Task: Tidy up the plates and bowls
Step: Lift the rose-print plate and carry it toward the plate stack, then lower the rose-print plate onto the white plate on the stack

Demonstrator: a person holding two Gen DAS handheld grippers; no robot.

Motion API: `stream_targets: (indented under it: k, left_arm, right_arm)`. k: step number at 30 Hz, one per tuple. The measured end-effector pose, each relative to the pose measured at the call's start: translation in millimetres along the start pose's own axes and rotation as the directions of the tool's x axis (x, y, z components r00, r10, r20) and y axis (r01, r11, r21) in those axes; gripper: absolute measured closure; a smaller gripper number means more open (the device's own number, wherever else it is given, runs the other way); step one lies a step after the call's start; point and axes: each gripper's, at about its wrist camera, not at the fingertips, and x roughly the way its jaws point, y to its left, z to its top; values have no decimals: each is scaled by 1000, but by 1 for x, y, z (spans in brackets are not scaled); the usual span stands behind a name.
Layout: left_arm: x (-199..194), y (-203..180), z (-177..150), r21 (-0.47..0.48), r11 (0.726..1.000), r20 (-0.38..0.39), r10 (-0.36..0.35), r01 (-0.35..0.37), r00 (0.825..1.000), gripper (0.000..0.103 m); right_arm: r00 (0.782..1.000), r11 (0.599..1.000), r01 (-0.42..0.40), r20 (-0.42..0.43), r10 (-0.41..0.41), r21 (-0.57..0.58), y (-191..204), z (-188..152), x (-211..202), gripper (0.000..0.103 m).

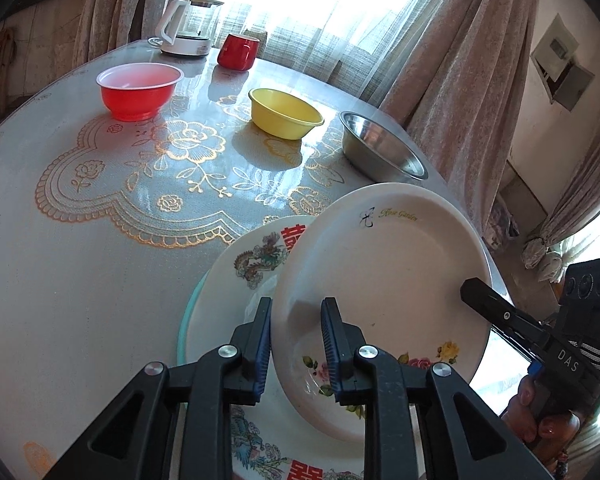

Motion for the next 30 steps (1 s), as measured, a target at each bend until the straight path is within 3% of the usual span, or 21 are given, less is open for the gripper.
stream_targets:
  k: [17,24,30]
  left_arm:
    - [-9,2,-17,20,1000,10,24,-24,1000,80]
    - [-9,1,-18,26,999,15,27,-27,1000,80]
    - [-10,-1,-19,35,999,17,33,-34,999,80]
  right_arm:
    - [997,998,57,-58,-55,23,3,-19,9,91]
    - [969,971,220,-94,-229,-96,20,-23,22,91]
    - [964,965,244,-88,-252,-98,21,-24,23,91]
